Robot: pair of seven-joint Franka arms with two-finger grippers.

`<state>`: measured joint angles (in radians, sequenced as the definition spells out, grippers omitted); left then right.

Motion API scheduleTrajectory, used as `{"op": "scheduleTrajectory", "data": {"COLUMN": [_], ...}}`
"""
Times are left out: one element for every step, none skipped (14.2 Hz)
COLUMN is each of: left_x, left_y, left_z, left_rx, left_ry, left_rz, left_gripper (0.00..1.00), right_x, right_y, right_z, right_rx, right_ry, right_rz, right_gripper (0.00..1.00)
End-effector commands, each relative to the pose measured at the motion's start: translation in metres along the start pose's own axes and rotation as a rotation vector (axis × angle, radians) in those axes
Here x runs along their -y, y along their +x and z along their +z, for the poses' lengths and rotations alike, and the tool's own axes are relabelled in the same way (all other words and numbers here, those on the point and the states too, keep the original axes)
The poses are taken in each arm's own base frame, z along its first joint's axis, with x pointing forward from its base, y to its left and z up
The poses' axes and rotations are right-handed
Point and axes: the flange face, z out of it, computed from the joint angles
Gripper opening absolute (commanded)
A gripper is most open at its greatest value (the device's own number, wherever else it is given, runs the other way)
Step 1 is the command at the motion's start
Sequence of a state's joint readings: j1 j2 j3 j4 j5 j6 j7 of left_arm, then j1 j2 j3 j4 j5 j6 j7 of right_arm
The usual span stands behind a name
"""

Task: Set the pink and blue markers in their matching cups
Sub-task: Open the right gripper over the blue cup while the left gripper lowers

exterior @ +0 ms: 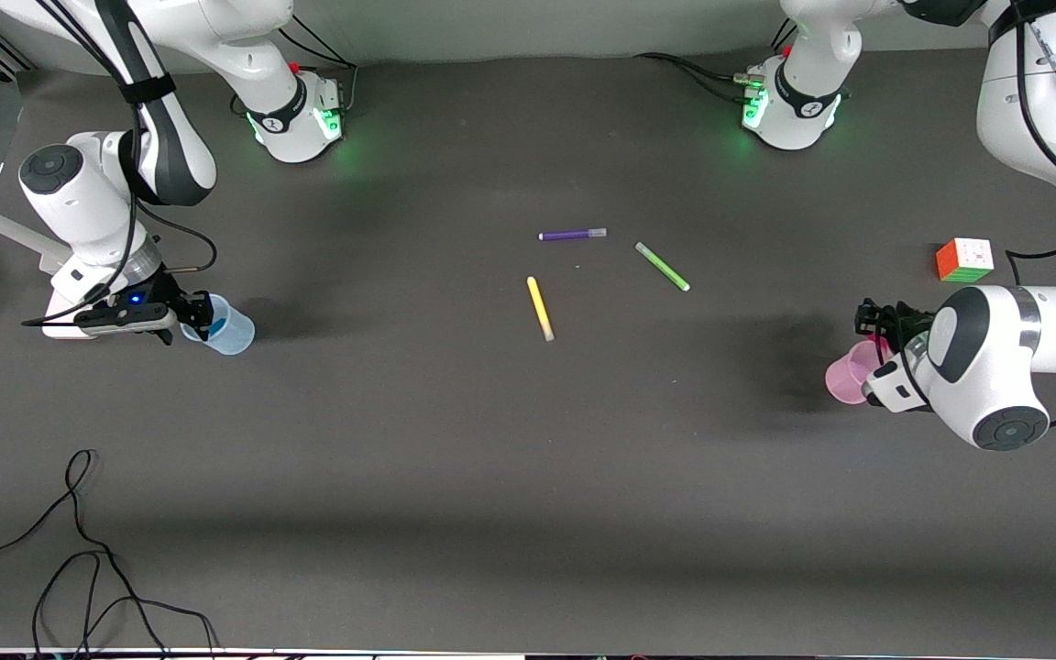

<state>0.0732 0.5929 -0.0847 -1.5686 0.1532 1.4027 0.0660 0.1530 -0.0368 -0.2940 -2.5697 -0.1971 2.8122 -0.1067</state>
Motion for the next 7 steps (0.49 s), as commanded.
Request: {"op": "scheduleTrajectory", "data": {"left_x": [-0.002,-0.003,-0.008,-0.01,-0.01,-0.01,-0.009], "left_y": [-0.005,-0.006,-0.006,-0.006,-0.007,-0.007,-0.006], "left_z": [-0.021,-0.026,-0.028,-0.029,-0.03,-0.03,-0.029], "left_rx": [0.007,0.006,0.004,0.002,-0.001,-0.001,0.001], "left_ry": [0.019,0.02,0.025,0.03,0.032,0.032,0.03], "left_rz": [-0.01,-0.01,-0.005,-0.002,-0.003,-0.001,0.003], "left_gripper": [1.0,1.0,1.0,1.0,1.0,1.0,1.0], "right_x": [-0.002,-0.005,-0.009,-0.012,-0.013,-0.014,-0.013], "right_y": [0.007,0.012,0.02,0.025,0.03,0.034,0.039], "right_z": [-0.007,-0.009,-0.013,-0.015,-0.02,-0.024,-0.029], "right_rx": [-0.024,0.007,0.053,0.092,0.106,0.116,0.128], "right_ry": [-0.01,-0.011,-0.01,-0.007,0.002,0.012,0.023], "right_rz": [-0.014,-0.011,0.001,0.012,0.028,0.045,0.055], "right_gripper": [1.0,1.0,1.0,1.0,1.0,1.0,1.0]}}
